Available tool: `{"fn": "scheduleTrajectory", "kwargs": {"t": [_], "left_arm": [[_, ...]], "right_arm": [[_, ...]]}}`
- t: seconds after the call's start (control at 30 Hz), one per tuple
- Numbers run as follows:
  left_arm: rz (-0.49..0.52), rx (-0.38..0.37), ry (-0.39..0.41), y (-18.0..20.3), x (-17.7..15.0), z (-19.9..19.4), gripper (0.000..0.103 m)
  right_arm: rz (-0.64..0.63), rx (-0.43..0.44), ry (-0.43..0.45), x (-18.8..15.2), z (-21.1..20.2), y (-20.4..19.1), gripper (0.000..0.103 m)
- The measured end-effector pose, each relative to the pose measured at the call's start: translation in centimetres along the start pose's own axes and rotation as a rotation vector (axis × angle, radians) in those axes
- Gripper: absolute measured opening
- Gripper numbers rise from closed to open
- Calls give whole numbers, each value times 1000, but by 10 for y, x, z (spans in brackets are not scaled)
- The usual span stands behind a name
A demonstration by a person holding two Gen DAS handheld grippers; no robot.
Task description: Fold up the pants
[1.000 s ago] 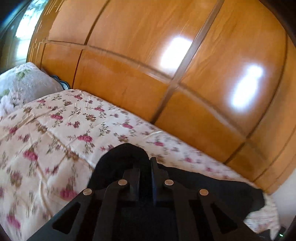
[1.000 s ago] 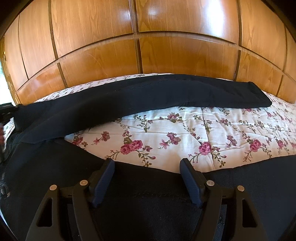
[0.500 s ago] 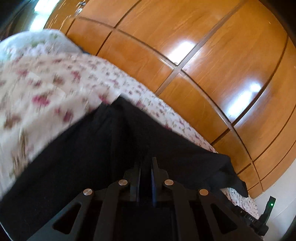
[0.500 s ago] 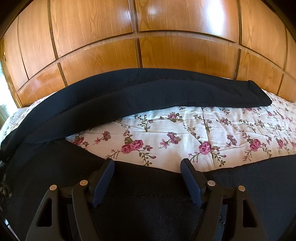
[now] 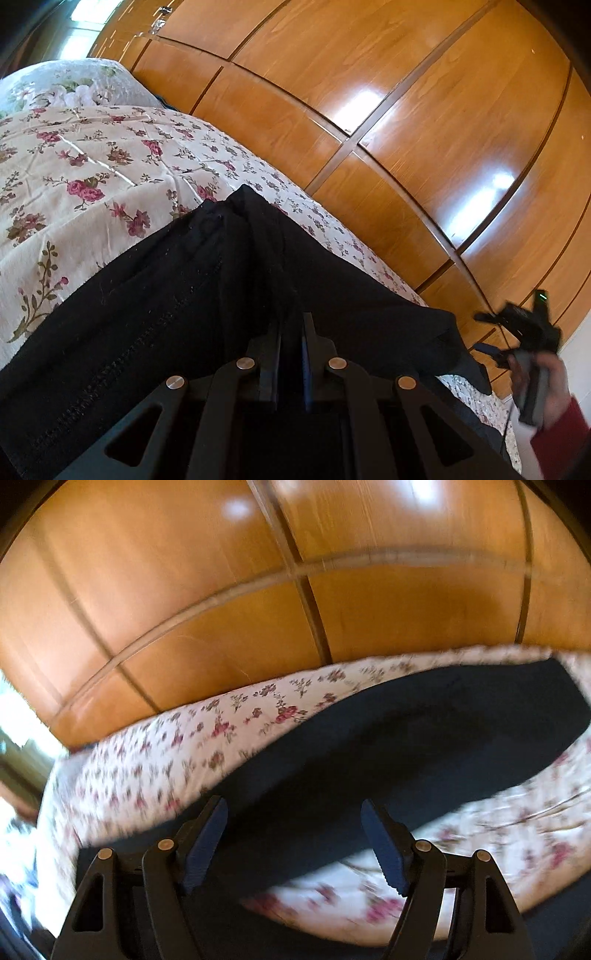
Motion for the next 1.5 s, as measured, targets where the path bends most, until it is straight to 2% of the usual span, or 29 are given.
{"fn": "scheduleTrajectory", "kwargs": {"t": [0.13, 0.23, 0.33, 0.37, 0.4, 0.43, 0.47, 0.5, 0.67, 0.8, 0.97, 1.07, 1.13, 1.27, 1.5], "left_arm": [[-1, -1, -4, -1, -1, 2, 8], [0, -4, -5, -1, -1, 3, 8], [-4, -15, -6, -2, -1, 4, 8], [-4, -16, -7, -2, -1, 4, 8], [-4, -17, -9, -2, -1, 5, 8], [-3, -16, -9, -2, -2, 5, 8], [-2, -17, -10, -2, -2, 5, 8], [-4, -20, -11, -2, -2, 5, 8], [-13, -38, -13, -2, 0, 4, 8], [-70, -82, -43, -1, 5, -7, 8], [-147, -226, -26, 16, 25, -45, 8], [-193, -322, -3, 27, 41, -74, 8], [-221, -355, 7, 29, 46, -87, 8], [-266, -339, 12, 15, 48, -99, 8], [-387, -201, -35, -46, 30, -96, 8]], "right_arm": [[84, -20, -58, 12, 29, -11, 76], [112, -35, -118, 9, 46, -18, 76], [114, -49, -140, 8, 60, -21, 75], [99, -58, -143, 5, 62, -21, 70], [90, -60, -143, 5, 64, -21, 51], [78, -39, -138, 1, 63, -23, 40], [76, 4, -124, -2, 59, -25, 22], [76, 23, -110, -3, 56, -25, 18], [34, 142, 36, -23, -1, -23, 17], [-59, 152, 89, -49, -34, -24, 17], [-127, 134, 122, -82, -55, -23, 17], [-135, 147, 172, -96, -71, -29, 17], [-144, 158, 199, -104, -82, -35, 17], [-189, 186, 238, -129, -101, -51, 17], [-230, 263, 149, -186, -94, -60, 17]]}}
Point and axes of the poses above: each gripper's, at about its wrist camera, not at the fingertips, and z roughly the way its jaws point, y to its right, x to its top, the point moved 6 cm from there along z, roughly the way its jaws point, and after that the axes turned 12 degrees about -z, right-handed, at the moved point
